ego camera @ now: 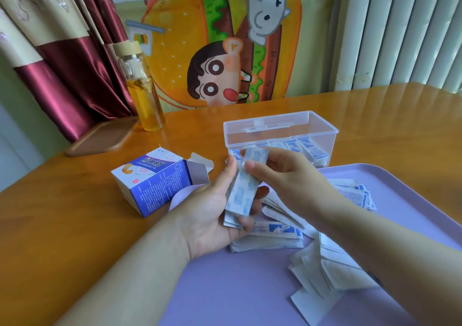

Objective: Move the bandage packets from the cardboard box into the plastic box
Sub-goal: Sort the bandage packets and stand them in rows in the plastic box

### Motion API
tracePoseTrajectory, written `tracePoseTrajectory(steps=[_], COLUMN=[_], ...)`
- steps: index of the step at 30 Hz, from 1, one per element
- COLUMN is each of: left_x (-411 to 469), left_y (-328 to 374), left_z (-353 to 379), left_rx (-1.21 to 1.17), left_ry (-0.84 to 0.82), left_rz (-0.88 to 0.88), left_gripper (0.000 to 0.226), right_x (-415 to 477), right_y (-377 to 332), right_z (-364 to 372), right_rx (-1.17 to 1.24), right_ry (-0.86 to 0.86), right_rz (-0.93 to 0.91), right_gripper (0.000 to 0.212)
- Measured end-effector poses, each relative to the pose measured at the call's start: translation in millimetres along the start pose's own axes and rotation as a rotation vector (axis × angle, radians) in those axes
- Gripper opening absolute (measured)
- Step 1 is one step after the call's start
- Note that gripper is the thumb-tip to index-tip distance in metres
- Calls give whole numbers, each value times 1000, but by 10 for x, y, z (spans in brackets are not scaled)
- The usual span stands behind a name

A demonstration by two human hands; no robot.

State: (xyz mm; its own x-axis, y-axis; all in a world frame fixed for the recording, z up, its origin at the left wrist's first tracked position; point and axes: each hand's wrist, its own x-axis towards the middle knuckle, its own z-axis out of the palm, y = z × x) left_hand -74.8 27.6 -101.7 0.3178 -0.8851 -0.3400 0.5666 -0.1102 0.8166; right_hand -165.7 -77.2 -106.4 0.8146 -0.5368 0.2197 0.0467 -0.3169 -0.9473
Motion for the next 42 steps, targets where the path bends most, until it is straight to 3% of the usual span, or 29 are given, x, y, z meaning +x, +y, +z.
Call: tracePoseTrajectory(steps=[2, 7, 11, 13, 15, 18, 23, 25, 28, 32, 37, 42], left_x=[10, -7, -4, 5, 10, 6, -57, -82, -123, -92, 109, 348], left_y=[-25, -37, 22, 19, -14, -33, -19, -3, 82, 264, 647, 1024], left_z=[-13, 0, -22, -33, -38, -58, -22, -25, -54, 13, 232, 415], left_rx=[36, 76, -73, -79, 18, 101, 181, 235, 301, 363, 539, 673], left_ry=[-26, -46, 30, 11, -32, -49, -86, -64, -58, -43, -27, 5], left_rz=[4, 20, 11, -8, -38, -7, 74, 89, 65, 80, 244, 338], left_gripper=[49, 44, 24, 17, 28, 15, 20, 11, 7, 11, 6, 10], right_x=[1, -20, -48, -81, -107, -86, -54, -26, 141, 443, 706, 982], right_y=[13, 16, -1, 1, 15, 31, -66, -189, -443, -649, -822, -968], right_z=[31, 66, -52, -12, 74, 116, 71, 24, -141, -364, -479, -648], right_rx=[-51, -234, -179, -401, -620, -707, -823, -740, -468, -486, -181, -142], right_ry=[11, 66, -185, -303, -327, -304, -312, -338, -329, -337, -314, -219], right_rz=[-61, -143, -115, -200, -283, -340, -377, -350, -210, -142, -55, -105], right_gripper=[17, 34, 83, 112, 123, 117, 113, 114, 81, 30, 10, 15])
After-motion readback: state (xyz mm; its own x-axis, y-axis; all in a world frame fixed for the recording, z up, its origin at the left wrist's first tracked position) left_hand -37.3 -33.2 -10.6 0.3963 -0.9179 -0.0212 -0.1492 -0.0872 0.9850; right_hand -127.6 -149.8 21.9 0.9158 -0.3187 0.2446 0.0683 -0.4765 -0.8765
